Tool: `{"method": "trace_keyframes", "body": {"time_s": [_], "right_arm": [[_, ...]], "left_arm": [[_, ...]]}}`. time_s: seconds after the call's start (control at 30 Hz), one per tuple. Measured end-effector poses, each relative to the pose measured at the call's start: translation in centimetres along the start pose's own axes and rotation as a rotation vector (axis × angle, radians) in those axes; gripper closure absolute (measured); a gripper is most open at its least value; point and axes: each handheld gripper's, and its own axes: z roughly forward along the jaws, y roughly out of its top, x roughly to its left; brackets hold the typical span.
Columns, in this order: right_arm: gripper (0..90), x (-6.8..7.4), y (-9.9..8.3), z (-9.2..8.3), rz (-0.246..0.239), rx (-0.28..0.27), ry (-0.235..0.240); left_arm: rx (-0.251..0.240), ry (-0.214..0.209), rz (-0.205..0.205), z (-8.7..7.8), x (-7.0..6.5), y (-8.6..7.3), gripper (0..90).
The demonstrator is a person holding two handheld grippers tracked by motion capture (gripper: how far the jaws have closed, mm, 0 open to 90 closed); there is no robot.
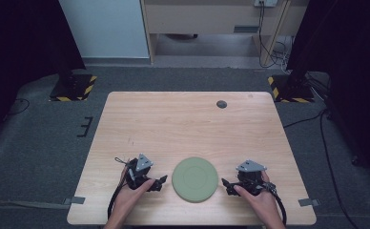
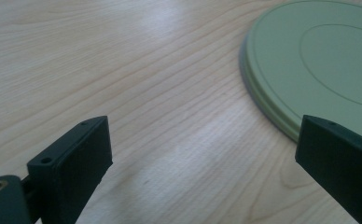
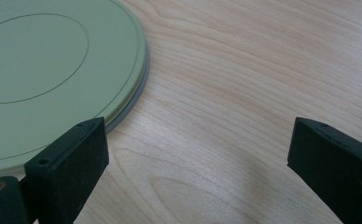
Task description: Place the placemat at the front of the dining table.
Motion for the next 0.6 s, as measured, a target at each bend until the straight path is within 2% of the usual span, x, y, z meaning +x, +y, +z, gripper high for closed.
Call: {"method": "trace_keyframes", "body": {"time_s": [0.1, 0.37, 0.6], "right_arm": [[5.3, 0.3, 0.1, 0.1, -0.016, 0.004, 0.007], [5.1, 0.8, 0.1, 0.1, -0.044, 0.005, 0.024], [5.1, 1.0, 0.1, 0.2, -0.061, 0.008, 0.032]], "left_arm": [[0.006, -0.014, 0.014, 0.2, -0.6, 0.0, 3.0], [0.009, -0.048, 0.019, 0.5, -1.1, 0.0, 3.0], [0.021, -0.055, 0.035, 1.0, -1.7, 0.0, 3.0]]}}
